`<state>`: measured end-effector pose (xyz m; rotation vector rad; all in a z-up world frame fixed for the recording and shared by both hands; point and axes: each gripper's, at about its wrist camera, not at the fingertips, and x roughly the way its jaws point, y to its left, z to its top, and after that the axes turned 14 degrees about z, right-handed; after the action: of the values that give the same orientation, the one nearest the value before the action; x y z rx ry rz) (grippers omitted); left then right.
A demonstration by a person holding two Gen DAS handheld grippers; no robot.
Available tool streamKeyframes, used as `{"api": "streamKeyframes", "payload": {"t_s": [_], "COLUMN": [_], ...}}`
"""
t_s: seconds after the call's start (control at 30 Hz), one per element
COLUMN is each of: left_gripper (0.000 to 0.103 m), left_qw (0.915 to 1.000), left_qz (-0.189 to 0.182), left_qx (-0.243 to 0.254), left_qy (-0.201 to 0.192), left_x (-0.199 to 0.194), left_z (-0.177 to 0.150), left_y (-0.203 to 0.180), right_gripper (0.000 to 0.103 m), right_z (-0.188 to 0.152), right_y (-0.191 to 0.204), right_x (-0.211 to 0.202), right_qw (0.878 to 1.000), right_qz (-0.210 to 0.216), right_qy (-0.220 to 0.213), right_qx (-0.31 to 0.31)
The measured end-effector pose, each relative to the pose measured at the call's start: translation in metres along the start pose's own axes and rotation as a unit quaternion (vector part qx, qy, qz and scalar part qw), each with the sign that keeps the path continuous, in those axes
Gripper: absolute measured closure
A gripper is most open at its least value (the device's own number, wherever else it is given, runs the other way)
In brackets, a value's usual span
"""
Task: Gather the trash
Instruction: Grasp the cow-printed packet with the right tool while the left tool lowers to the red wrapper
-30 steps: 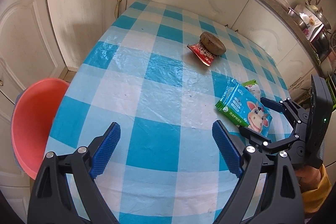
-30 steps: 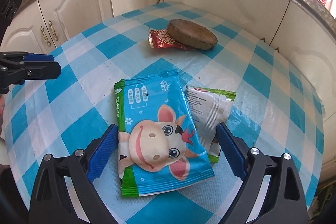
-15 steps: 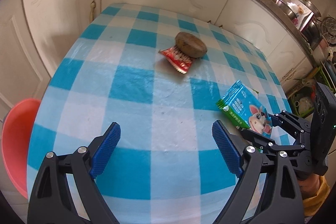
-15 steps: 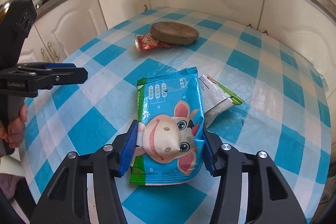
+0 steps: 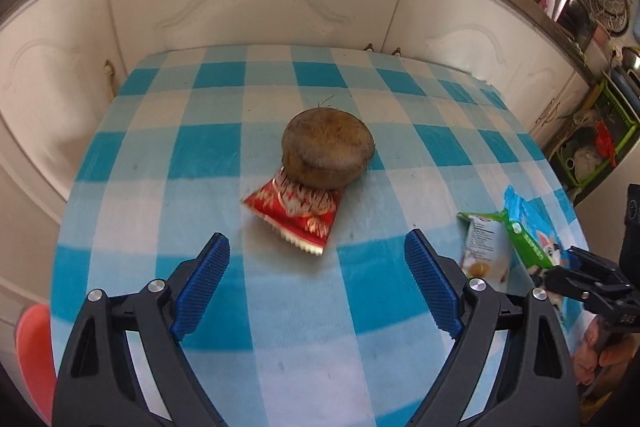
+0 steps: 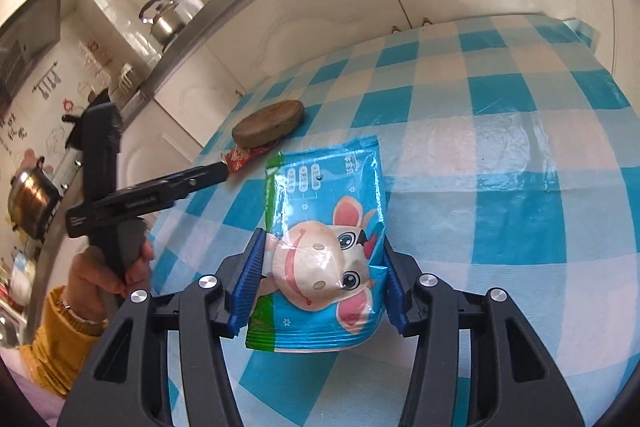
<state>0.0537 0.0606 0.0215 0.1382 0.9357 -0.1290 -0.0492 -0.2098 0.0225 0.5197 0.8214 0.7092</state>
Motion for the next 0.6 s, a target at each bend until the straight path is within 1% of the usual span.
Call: {"api": "streamKeyframes", "payload": {"t_s": [0.07, 0.1, 0.17, 0.23, 0.27, 0.37, 0.4, 0.43, 0.47, 0.5, 0.53, 0.6], "left_gripper": [0.013, 0.013, 0.013, 0.013, 0.013, 0.014, 0.016, 0.018, 0.026, 0.032, 0.034, 0.040], "left_qw": [0.9999, 0.9998, 0.9998, 0.9997, 0.9995, 0.9993, 0.9992, 0.9991, 0.9990, 0.9990, 0.9989, 0.9986], "left_qz": [0.005, 0.006, 0.009, 0.003, 0.008, 0.010, 0.010, 0.013, 0.017, 0.018, 0.022, 0.028], "left_qx": [0.012, 0.014, 0.014, 0.021, 0.026, 0.036, 0.039, 0.040, 0.041, 0.042, 0.043, 0.044], "left_qy": [0.007, 0.011, 0.014, 0.016, 0.015, 0.009, 0.007, 0.005, 0.002, 0.000, -0.001, -0.003], "left_x": [0.012, 0.017, 0.024, 0.030, 0.033, 0.036, 0.037, 0.038, 0.038, 0.037, 0.037, 0.036], "left_z": [0.007, 0.009, 0.014, 0.018, 0.020, 0.024, 0.025, 0.026, 0.026, 0.026, 0.027, 0.025], "left_y": [-0.001, -0.001, 0.000, -0.001, -0.002, -0.005, -0.006, -0.007, -0.008, -0.009, -0.010, -0.010], "right_gripper": [0.060, 0.068, 0.068, 0.068, 0.068, 0.066, 0.059, 0.045, 0.037, 0.026, 0.021, 0.019], "right_z": [0.001, 0.001, 0.002, 0.002, 0.001, -0.001, -0.001, -0.002, -0.002, -0.003, -0.003, -0.004], "right_y": [-0.001, -0.001, -0.003, -0.002, -0.001, 0.004, 0.004, 0.005, 0.007, 0.009, 0.011, 0.012], "right_x": [0.000, -0.001, 0.000, -0.001, 0.000, 0.003, 0.005, 0.007, 0.008, 0.008, 0.009, 0.010], "right_qw": [1.000, 1.000, 1.000, 1.000, 1.000, 1.000, 1.000, 1.000, 1.000, 0.999, 0.999, 0.999], "right_qz": [0.001, 0.004, 0.007, 0.006, 0.007, -0.004, -0.004, -0.003, -0.010, -0.018, -0.020, -0.024], "right_qy": [-0.002, -0.002, -0.001, 0.002, 0.004, 0.011, 0.015, 0.021, 0.023, 0.022, 0.023, 0.024], "right_qx": [0.003, 0.005, 0.007, 0.005, 0.002, -0.011, -0.013, -0.015, -0.019, -0.023, -0.027, -0.030]}}
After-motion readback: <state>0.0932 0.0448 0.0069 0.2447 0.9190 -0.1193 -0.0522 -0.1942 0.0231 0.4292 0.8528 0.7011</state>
